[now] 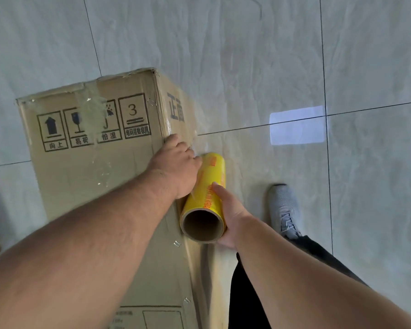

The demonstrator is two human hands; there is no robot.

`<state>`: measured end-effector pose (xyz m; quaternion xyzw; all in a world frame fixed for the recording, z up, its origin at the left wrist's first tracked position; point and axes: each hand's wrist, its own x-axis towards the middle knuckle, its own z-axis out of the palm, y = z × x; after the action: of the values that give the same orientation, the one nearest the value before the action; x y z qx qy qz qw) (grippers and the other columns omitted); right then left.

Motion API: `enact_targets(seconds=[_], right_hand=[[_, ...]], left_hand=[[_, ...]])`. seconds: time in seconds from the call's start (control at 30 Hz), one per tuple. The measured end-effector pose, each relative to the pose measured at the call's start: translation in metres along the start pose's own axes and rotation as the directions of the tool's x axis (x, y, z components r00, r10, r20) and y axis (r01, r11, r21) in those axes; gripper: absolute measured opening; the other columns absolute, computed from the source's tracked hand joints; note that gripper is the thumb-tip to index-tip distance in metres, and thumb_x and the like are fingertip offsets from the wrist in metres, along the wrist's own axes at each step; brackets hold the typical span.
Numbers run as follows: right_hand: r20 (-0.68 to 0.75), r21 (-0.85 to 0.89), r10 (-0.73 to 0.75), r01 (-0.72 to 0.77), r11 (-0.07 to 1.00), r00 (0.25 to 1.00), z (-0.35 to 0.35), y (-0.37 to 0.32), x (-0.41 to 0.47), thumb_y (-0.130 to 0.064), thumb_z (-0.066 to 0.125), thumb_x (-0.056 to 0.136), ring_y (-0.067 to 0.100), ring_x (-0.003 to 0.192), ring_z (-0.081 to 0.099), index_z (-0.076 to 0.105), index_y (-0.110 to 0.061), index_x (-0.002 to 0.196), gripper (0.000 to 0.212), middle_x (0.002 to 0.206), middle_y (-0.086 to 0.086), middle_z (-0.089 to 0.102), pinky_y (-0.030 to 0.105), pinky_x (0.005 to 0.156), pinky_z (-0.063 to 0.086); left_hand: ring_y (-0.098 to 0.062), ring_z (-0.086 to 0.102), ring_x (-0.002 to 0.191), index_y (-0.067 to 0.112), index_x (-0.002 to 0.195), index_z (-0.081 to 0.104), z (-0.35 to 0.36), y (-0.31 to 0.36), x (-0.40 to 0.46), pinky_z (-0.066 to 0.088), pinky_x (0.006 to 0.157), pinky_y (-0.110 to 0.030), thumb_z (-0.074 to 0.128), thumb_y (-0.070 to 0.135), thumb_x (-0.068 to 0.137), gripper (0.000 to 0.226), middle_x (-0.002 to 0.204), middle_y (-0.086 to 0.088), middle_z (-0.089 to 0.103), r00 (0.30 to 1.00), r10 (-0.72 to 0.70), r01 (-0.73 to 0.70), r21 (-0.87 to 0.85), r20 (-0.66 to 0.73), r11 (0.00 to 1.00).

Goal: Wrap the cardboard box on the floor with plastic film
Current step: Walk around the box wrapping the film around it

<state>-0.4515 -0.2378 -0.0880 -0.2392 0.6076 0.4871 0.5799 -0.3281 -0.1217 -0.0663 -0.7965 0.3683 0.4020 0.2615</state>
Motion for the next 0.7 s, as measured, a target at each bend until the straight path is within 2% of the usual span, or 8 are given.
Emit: enact_targets(seconds=[0.1,0.2,0.3,0.4,0.47,0.53,0.63,0.7], right_hand=[[-0.154,-0.322,-0.085,0.032,0.946,0.984,-0.015,0.002,0.001,-0.075,0.078,0.067,0.03,0.094,0.079,0.06,-0.025,0.141,0.091,0.116,0.01,0.077,0.047,0.079,0.063],[-0.237,-0.565,-0.191,0.025,0.825,0.953,-0.032,0.002,-0.014,-0.077,0.07,0.076,0.026,0.103,0.068,0.055,-0.019,0.148,0.093,0.12,0.005,0.066,0.035,0.098,0.052],[-0.262,-0.653,-0.197,-0.023,0.757,0.945,-0.027,-0.004,-0.016,-0.078,0.065,0.082,0.032,0.118,0.063,0.043,-0.013,0.156,0.101,0.13,0.01,0.06,0.038,0.104,0.049],[-0.17,-0.763,-0.195,-0.004,0.646,0.966,-0.009,0.003,-0.006,-0.085,0.057,0.082,0.036,0.139,0.054,0.028,-0.008,0.163,0.116,0.152,0.016,0.053,0.044,0.118,0.041],[-0.079,-0.675,-0.186,0.085,0.733,0.979,-0.002,0.01,-0.003,-0.077,0.055,0.094,0.034,0.149,0.045,0.015,-0.005,0.168,0.111,0.163,0.016,0.042,0.041,0.123,0.033],[-0.027,-0.541,-0.199,0.153,0.827,0.98,-0.002,0.011,0.002,-0.066,0.045,0.106,0.034,0.152,0.041,0.012,-0.005,0.169,0.094,0.168,0.017,0.037,0.041,0.125,0.032],[-0.092,-0.474,-0.141,0.081,0.877,0.986,-0.01,0.019,0.002,-0.069,0.045,0.105,0.04,0.137,0.057,0.029,-0.02,0.165,0.08,0.155,0.019,0.052,0.057,0.115,0.049],[-0.033,-0.223,-0.038,0.03,0.974,0.999,-0.024,0.037,-0.001,-0.075,0.062,0.093,0.038,0.114,0.075,0.049,-0.021,0.15,0.079,0.13,0.019,0.073,0.063,0.1,0.059]], left_hand=[[-0.025,0.044,0.137,0.028,0.135,0.062,-0.001,0.005,0.002,0.016,0.119,-0.051,0.027,0.047,0.107,0.049,0.141,-0.001,0.059,1.0,-0.017,0.018,-0.05,0.02,0.999],[-0.024,0.039,0.143,0.029,0.138,0.062,-0.006,0.013,0.002,0.011,0.121,-0.052,0.03,0.056,0.105,0.053,0.147,0.0,0.055,0.999,-0.04,0.044,-0.097,0.034,0.994],[-0.027,0.026,0.154,0.027,0.148,0.054,-0.007,0.022,-0.002,0.0,0.125,-0.056,0.036,0.054,0.106,0.052,0.162,-0.005,0.041,0.995,-0.067,0.074,-0.097,0.067,0.993],[-0.031,0.018,0.158,0.022,0.153,0.047,-0.005,0.025,-0.009,-0.005,0.128,-0.056,0.042,0.041,0.105,0.052,0.169,-0.01,0.03,0.992,-0.069,0.071,-0.02,0.107,0.997],[-0.029,0.016,0.159,0.02,0.156,0.041,0.001,0.028,-0.01,-0.004,0.129,-0.053,0.043,0.038,0.103,0.057,0.171,-0.01,0.024,0.992,-0.031,0.03,0.01,0.121,1.0],[-0.025,0.021,0.158,0.02,0.156,0.042,0.009,0.033,-0.013,0.0,0.13,-0.049,0.043,0.046,0.104,0.058,0.169,-0.006,0.03,0.992,0.023,-0.024,0.008,0.123,1.0],[-0.022,0.035,0.151,0.021,0.147,0.054,0.018,0.044,-0.016,0.011,0.128,-0.044,0.04,0.049,0.105,0.053,0.158,-0.001,0.048,0.993,0.041,-0.044,0.021,0.112,0.999],[-0.022,0.039,0.148,0.022,0.144,0.057,0.02,0.049,-0.017,0.016,0.125,-0.044,0.038,0.051,0.104,0.053,0.154,-0.001,0.053,0.994,0.013,-0.017,0.031,0.109,0.999]])
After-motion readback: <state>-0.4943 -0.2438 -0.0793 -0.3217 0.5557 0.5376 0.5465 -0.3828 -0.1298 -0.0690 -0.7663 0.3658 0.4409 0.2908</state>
